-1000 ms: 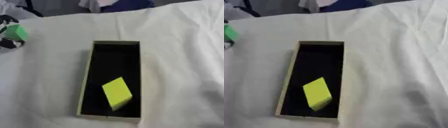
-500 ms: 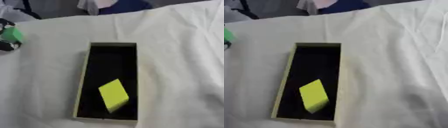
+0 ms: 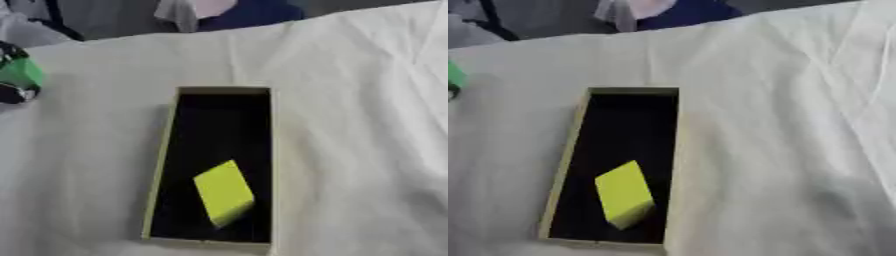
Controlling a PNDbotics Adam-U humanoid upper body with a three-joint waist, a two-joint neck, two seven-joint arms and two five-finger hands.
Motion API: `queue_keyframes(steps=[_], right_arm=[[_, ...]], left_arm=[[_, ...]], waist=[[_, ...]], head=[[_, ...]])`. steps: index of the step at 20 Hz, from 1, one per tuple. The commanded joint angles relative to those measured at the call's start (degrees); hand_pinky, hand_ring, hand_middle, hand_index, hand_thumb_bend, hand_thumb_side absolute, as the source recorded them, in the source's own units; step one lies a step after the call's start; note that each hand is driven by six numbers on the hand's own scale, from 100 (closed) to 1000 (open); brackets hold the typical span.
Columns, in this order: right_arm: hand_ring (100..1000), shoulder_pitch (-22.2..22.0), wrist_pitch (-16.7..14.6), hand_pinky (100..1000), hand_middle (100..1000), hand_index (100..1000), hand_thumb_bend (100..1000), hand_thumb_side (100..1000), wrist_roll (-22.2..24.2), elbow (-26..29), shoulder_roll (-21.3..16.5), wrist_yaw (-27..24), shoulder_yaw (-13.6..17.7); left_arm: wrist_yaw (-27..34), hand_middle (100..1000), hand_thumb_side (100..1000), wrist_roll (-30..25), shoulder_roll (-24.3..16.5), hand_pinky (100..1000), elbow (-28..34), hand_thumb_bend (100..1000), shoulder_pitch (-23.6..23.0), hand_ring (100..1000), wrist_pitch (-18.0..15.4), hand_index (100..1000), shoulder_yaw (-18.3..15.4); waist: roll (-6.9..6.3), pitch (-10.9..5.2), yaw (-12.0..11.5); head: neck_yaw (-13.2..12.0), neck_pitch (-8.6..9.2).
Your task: Pick up objects on the table and place them in the box.
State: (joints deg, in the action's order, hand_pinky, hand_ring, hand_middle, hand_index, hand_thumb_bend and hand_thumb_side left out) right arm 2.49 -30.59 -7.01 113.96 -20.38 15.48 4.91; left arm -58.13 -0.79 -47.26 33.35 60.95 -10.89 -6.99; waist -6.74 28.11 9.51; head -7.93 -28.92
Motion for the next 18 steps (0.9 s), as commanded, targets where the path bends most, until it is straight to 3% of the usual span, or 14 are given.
queue_keyframes(steps=[1, 11, 18], right_arm=[[845, -0.2, 0.2, 834, 535, 829, 100, 774, -0.3, 0.6, -0.5, 0.1, 0.1], [844, -0.8, 0.3, 834, 537, 829, 100, 755, -0.2, 0.6, -1.1, -1.5, 0.4], [843, -1.4, 0.3, 834, 540, 829, 100, 737, -0.1, 0.6, -1.4, -3.1, 0.8]], left_arm=[[0.5, 597, 100, 0.0, -0.8, 355, 0.4, 423, -0.1, 495, -0.8, 740, 0.1], [3.1, 577, 100, 1.7, -0.7, 337, 4.5, 376, 0.0, 473, -3.3, 734, 0.9], [6.2, 558, 100, 0.2, -0.6, 315, 9.2, 344, -0.8, 455, -6.5, 730, 2.6]], waist=[[0.63, -1.63, -0.1], [1.12, -4.35, -1.4], [1.76, -6.62, -2.3]], head=[[0.3, -0.39], [1.3, -2.94], [3.4, -5.03]])
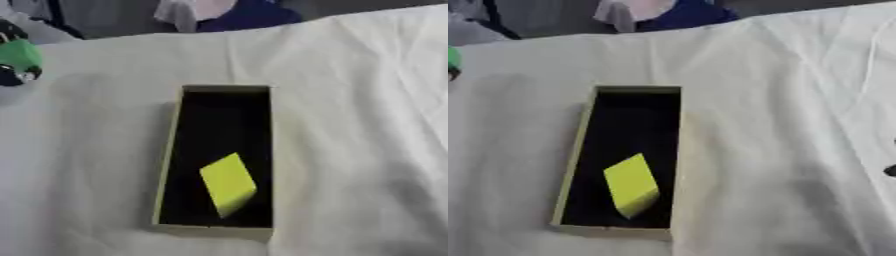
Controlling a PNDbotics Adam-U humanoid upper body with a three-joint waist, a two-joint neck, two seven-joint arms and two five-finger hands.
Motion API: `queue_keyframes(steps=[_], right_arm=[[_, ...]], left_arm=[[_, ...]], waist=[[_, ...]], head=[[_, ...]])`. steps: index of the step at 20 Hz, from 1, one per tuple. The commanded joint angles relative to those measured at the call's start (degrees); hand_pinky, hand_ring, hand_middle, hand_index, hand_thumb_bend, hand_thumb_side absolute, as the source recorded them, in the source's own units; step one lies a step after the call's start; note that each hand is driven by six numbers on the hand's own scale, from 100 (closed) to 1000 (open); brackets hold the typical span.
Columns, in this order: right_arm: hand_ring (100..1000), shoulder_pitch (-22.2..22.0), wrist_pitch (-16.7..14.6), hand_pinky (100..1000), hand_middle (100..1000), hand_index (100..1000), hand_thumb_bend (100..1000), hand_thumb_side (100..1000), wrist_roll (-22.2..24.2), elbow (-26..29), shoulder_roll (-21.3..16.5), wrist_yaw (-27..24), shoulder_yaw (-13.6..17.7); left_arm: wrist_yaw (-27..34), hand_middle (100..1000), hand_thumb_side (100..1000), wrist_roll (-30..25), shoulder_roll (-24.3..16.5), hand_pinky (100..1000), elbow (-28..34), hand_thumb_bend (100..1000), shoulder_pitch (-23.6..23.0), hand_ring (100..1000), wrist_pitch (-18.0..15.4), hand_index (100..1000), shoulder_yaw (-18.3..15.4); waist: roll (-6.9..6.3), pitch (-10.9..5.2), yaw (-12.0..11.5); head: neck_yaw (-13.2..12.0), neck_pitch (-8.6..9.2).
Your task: Pick up objects on the table and place them in the box.
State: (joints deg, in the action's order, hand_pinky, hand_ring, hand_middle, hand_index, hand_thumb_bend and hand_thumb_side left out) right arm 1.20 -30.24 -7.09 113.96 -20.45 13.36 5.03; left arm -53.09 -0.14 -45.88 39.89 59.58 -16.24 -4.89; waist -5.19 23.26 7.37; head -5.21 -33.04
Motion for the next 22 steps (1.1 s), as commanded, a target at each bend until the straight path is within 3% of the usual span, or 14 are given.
queue_keyframes(steps=[1, 6, 11, 16, 22], right_arm=[[843, -0.2, -0.1, 834, 541, 829, 100, 736, 0.0, 0.6, -1.4, -1.2, 0.7], [842, -0.5, -0.1, 834, 543, 829, 100, 725, 0.2, 0.6, -1.5, -2.4, 0.9], [842, -0.7, 0.0, 834, 545, 829, 100, 719, 0.3, 0.6, -1.4, -3.5, 1.0], [842, -0.8, 0.4, 833, 546, 829, 100, 713, 0.6, 0.6, -1.4, -4.6, 1.2], [841, -0.8, 0.8, 833, 547, 828, 100, 707, 0.7, 0.6, -1.4, -5.7, 1.4]], left_arm=[[1.7, 556, 100, -0.8, -1.9, 313, 3.6, 338, 0.4, 453, -1.7, 729, 0.8], [4.9, 549, 100, -2.5, -1.7, 316, 10.3, 334, -1.1, 443, -5.1, 722, 3.4], [8.8, 559, 100, -4.3, -0.6, 333, 23.1, 350, -4.6, 455, -8.3, 721, 8.4], [14.2, 550, 100, -7.1, 2.5, 333, 36.0, 292, -7.1, 451, -8.7, 722, 12.3], [19.1, 542, 100, -12.5, 7.5, 325, 46.1, 237, -8.4, 444, -8.5, 724, 16.3]], waist=[[0.32, -2.08, -0.4], [0.91, -3.52, -1.1], [1.46, -4.84, -1.6], [1.8, -6.02, -1.9], [1.82, -7.17, -2.4]], head=[[0.8, -1.2], [2.1, -3.09], [4.4, -5.01], [5.3, -5.93], [5.9, -6.74]])
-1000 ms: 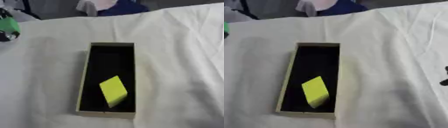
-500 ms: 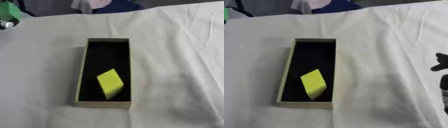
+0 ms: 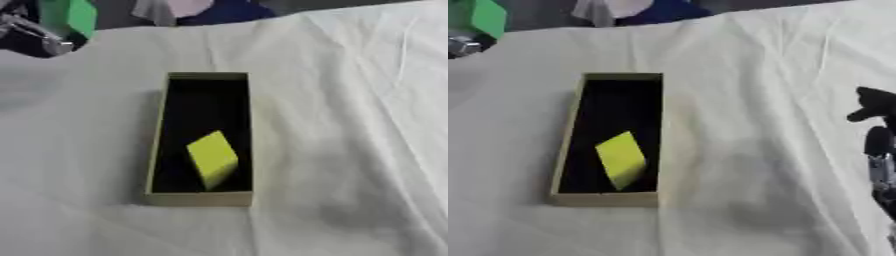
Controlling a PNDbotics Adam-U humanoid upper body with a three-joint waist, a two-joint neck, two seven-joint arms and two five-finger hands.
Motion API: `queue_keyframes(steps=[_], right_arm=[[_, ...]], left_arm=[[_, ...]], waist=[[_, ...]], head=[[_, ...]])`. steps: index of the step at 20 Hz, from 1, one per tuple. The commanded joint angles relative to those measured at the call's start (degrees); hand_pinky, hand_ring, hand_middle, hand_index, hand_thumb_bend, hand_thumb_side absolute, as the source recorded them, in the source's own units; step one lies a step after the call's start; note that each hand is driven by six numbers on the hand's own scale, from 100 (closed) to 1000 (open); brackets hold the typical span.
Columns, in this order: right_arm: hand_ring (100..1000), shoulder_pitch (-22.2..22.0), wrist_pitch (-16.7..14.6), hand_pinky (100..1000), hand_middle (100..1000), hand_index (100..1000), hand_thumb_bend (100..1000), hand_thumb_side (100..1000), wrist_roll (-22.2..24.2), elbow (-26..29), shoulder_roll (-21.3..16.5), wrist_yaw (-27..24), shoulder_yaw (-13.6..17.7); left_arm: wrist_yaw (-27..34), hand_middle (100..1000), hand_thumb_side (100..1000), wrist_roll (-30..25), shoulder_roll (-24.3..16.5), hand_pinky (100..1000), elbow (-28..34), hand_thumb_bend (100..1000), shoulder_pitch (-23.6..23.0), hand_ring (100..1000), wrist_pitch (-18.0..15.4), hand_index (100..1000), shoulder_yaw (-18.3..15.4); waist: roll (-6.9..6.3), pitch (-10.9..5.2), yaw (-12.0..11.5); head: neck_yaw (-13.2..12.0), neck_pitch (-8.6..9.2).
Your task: Pick up objects on the table and place them in the box.
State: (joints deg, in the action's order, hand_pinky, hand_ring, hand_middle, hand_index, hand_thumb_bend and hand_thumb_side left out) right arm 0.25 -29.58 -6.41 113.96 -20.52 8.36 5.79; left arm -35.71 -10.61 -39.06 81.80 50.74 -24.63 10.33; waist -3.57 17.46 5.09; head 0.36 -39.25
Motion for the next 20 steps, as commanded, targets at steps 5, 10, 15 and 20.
queue_keyframes(steps=[5, 10, 15, 20], right_arm=[[841, 0.2, 0.3, 833, 548, 827, 100, 703, 0.1, 0.6, -1.4, -1.4, 0.9], [842, 0.1, 0.5, 833, 548, 827, 100, 702, 0.1, 0.6, -1.3, -1.7, 1.1], [842, 0.0, 0.7, 833, 547, 827, 100, 704, 0.1, 0.6, -1.2, -1.8, 1.1], [842, 0.1, 1.0, 832, 546, 827, 100, 707, 0.2, 0.6, -1.0, -1.7, 1.0]], left_arm=[[2.8, 546, 100, -6.0, 7.6, 331, 9.7, 236, 0.1, 447, -0.2, 727, 3.4], [-0.8, 558, 100, -7.7, 12.3, 344, 11.9, 242, -0.5, 458, -1.9, 729, 6.2], [-3.7, 559, 100, -9.2, 16.5, 351, 10.1, 213, -1.3, 461, -3.6, 732, 8.2], [-7.6, 555, 100, -9.1, 20.4, 353, 7.4, 181, -2.0, 461, -4.1, 732, 8.6]], waist=[[0.39, -1.97, -0.6], [0.34, -2.44, -0.8], [0.29, -2.59, -1.1], [0.21, -2.35, -1.1]], head=[[0.5, -0.92], [0.4, -1.08], [-0.2, -1.15], [-0.5, -1.07]])
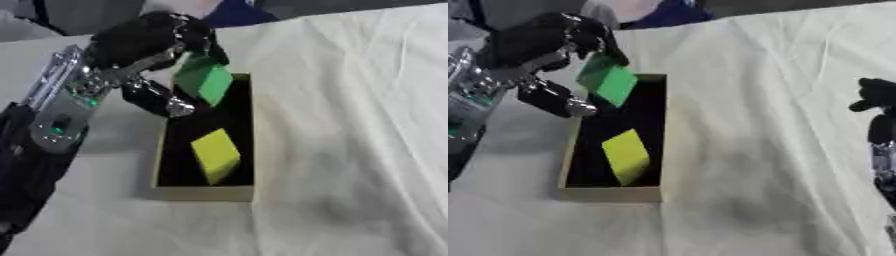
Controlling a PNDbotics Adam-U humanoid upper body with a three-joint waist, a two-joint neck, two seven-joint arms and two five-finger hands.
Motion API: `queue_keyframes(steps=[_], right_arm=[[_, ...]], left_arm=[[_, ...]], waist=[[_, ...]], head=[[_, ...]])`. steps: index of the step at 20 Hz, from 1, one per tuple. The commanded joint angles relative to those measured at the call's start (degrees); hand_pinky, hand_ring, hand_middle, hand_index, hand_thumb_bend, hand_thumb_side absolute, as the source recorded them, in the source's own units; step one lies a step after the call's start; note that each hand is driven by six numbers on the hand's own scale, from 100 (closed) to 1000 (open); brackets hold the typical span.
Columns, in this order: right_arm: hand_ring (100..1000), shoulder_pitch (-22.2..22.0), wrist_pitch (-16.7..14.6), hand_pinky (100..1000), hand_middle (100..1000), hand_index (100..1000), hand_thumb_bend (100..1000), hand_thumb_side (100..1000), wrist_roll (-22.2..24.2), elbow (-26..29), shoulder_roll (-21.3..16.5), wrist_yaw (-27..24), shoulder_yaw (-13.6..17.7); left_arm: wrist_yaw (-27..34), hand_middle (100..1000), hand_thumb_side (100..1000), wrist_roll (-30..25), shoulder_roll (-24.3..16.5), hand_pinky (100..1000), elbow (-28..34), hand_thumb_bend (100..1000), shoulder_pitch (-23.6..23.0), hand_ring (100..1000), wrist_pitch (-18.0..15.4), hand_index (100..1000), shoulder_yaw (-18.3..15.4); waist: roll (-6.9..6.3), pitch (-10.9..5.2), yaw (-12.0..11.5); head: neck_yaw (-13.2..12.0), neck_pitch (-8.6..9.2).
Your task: Pick up objects on the table and place them in the box.
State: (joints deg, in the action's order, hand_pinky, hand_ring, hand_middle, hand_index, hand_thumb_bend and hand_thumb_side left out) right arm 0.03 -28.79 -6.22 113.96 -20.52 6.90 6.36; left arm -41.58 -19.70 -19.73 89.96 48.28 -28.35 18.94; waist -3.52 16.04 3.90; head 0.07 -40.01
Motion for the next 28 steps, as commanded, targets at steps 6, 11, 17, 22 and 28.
queue_keyframes(steps=[6, 11, 17, 22, 28], right_arm=[[843, 0.3, 0.4, 832, 545, 826, 100, 710, -0.1, 0.6, -0.7, 0.1, 0.4], [843, 0.2, 0.6, 832, 544, 826, 100, 711, -0.1, 0.6, -0.6, 0.3, 0.3], [843, 0.2, 0.7, 832, 544, 825, 100, 713, -0.2, 0.6, -0.5, 0.4, 0.2], [843, 0.1, 0.7, 832, 544, 825, 100, 713, -0.4, 0.6, -0.5, 0.5, 0.3], [842, 0.0, 0.8, 831, 544, 825, 100, 711, -0.5, 0.6, -0.5, 0.5, 0.3]], left_arm=[[-8.1, 554, 100, 1.2, 3.9, 348, -4.7, 186, -1.1, 460, -0.3, 724, -0.2], [-12.6, 559, 100, 3.4, 5.2, 351, -7.2, 197, -1.7, 463, 0.8, 724, -0.6], [-15.2, 706, 100, 4.1, 5.3, 596, -9.0, 269, -2.2, 659, 0.2, 822, 0.2], [-17.9, 869, 100, 0.1, 5.7, 837, -10.4, 323, -2.9, 877, -1.2, 929, 0.0], [-16.9, 880, 133, -1.0, 5.2, 862, -7.0, 329, -3.3, 889, 0.3, 941, -0.9]], waist=[[0.04, -0.74, 0.1], [0.0, -0.71, -0.1], [-0.04, -0.73, 0.0], [0.01, -0.81, -0.1], [0.0, -1.05, -0.3]], head=[[-0.1, -0.34], [-0.1, -0.33], [-0.1, -0.36], [0.4, -1.24], [0.7, -1.99]])
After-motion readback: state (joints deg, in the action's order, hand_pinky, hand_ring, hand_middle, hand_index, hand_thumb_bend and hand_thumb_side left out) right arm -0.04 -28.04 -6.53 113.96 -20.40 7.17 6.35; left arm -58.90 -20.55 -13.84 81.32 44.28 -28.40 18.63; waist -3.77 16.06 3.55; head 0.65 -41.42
